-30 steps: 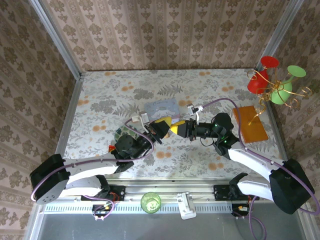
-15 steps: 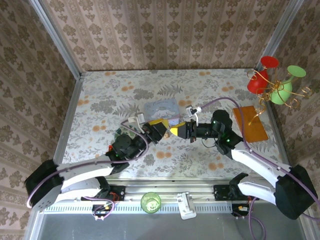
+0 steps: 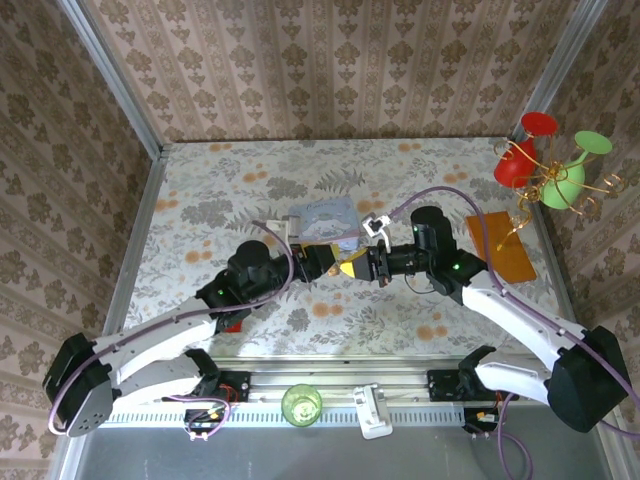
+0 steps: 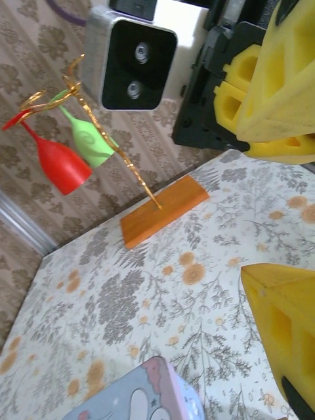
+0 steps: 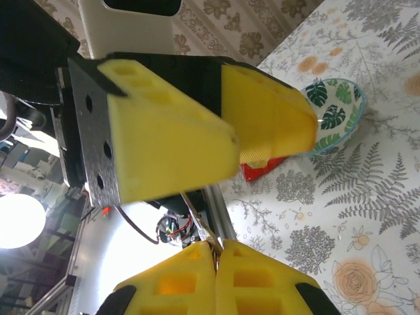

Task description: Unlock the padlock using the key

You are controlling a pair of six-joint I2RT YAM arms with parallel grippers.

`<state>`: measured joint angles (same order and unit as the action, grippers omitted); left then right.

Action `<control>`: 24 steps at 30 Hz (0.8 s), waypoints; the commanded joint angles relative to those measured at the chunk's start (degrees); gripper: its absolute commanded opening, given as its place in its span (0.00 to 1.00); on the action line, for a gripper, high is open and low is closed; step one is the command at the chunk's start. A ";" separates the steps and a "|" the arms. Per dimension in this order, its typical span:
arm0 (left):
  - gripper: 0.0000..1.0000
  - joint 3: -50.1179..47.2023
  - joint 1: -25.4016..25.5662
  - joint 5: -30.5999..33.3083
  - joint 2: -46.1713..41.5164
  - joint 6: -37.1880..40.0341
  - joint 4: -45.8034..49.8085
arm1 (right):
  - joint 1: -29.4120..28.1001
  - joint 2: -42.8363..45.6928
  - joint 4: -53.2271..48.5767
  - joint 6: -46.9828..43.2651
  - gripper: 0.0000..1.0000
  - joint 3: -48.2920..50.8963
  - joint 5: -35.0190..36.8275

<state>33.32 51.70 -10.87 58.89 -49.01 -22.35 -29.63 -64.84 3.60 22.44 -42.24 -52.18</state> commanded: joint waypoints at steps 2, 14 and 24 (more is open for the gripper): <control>0.44 0.66 0.23 -4.16 0.61 1.51 -3.11 | -0.18 -1.24 -1.37 -0.46 0.00 -2.10 -2.75; 0.50 -2.62 -0.26 -2.14 -3.31 -0.77 -5.45 | -0.19 -4.72 -3.94 -1.72 0.00 -3.88 -2.64; 0.51 -5.19 -3.91 3.34 -12.07 -0.12 3.51 | -0.34 -4.99 -3.20 -0.64 0.00 -3.44 -2.70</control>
<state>28.80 47.90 -6.94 46.94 -49.71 -18.81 -29.76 -69.14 0.58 21.19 -44.64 -54.63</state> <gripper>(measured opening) 0.508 0.037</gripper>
